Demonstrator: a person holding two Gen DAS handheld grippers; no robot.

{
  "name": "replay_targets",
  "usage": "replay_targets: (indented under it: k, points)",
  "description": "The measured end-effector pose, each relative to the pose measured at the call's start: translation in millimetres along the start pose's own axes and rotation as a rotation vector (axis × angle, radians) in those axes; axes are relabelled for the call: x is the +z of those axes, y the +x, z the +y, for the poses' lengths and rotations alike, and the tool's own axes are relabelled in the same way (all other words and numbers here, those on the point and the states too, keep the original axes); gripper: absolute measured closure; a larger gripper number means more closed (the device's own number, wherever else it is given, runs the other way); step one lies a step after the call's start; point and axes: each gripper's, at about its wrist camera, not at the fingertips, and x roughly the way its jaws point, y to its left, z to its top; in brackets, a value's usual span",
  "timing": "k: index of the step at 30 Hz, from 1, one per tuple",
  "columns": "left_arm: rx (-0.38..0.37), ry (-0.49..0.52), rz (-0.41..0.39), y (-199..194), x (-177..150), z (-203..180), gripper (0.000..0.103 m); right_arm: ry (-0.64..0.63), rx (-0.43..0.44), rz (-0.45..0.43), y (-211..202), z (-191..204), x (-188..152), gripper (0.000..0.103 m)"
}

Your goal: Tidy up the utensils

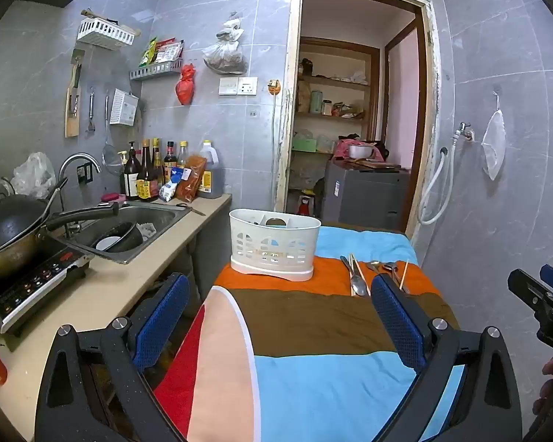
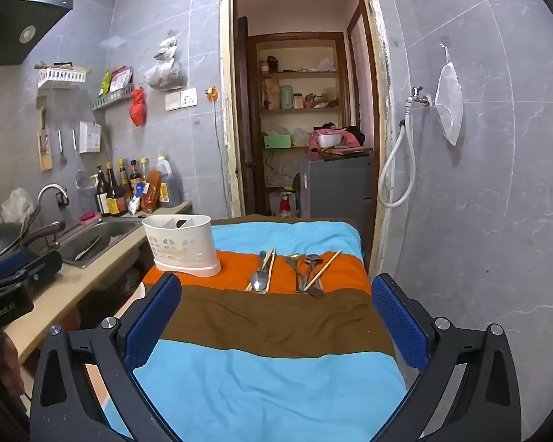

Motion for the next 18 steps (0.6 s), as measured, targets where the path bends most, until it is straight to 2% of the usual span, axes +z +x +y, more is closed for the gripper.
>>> replay_targets:
  k: [18]
  points:
    - [0.001,0.004,-0.002,0.0,0.0,-0.2,0.006,-0.002,-0.001,0.002,3.0,2.8,1.3,0.000]
